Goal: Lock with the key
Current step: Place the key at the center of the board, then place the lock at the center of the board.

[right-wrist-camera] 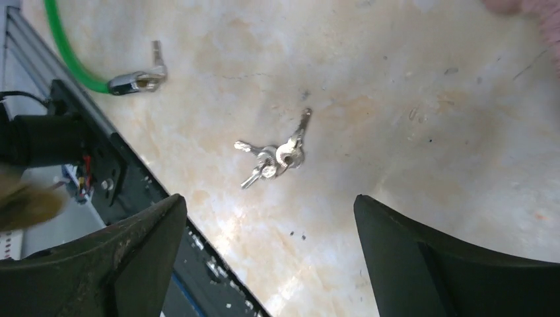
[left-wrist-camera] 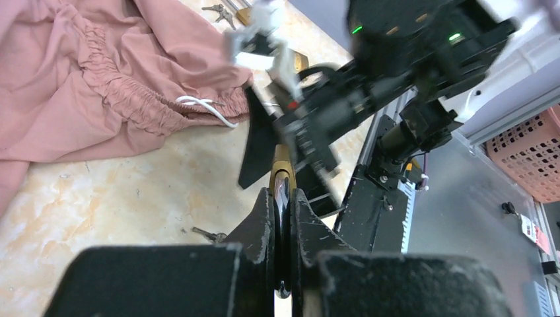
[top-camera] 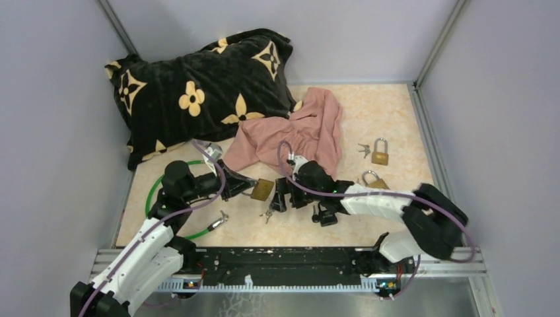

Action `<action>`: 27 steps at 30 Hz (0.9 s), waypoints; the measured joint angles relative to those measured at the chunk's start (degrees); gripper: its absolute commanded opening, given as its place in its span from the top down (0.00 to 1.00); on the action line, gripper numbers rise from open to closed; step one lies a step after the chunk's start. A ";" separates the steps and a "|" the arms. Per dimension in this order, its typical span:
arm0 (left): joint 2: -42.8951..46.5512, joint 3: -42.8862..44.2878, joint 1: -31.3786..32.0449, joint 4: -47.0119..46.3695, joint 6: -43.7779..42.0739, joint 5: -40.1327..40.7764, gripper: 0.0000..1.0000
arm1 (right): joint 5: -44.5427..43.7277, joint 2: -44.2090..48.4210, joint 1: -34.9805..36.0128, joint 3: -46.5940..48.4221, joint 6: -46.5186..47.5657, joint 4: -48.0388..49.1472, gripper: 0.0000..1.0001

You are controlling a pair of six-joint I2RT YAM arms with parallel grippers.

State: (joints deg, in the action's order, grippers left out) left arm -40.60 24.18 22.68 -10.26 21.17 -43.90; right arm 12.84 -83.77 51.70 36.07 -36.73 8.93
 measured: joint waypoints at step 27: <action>0.22 -2.78 0.04 -3.41 16.72 3.39 1.00 | -27.34 10.43 20.57 1.38 62.25 14.08 0.02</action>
State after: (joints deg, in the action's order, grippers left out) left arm -40.38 21.41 22.72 -13.67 37.89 -40.51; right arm -14.50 -73.34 72.27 37.45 25.52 23.00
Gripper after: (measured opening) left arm 0.061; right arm 0.983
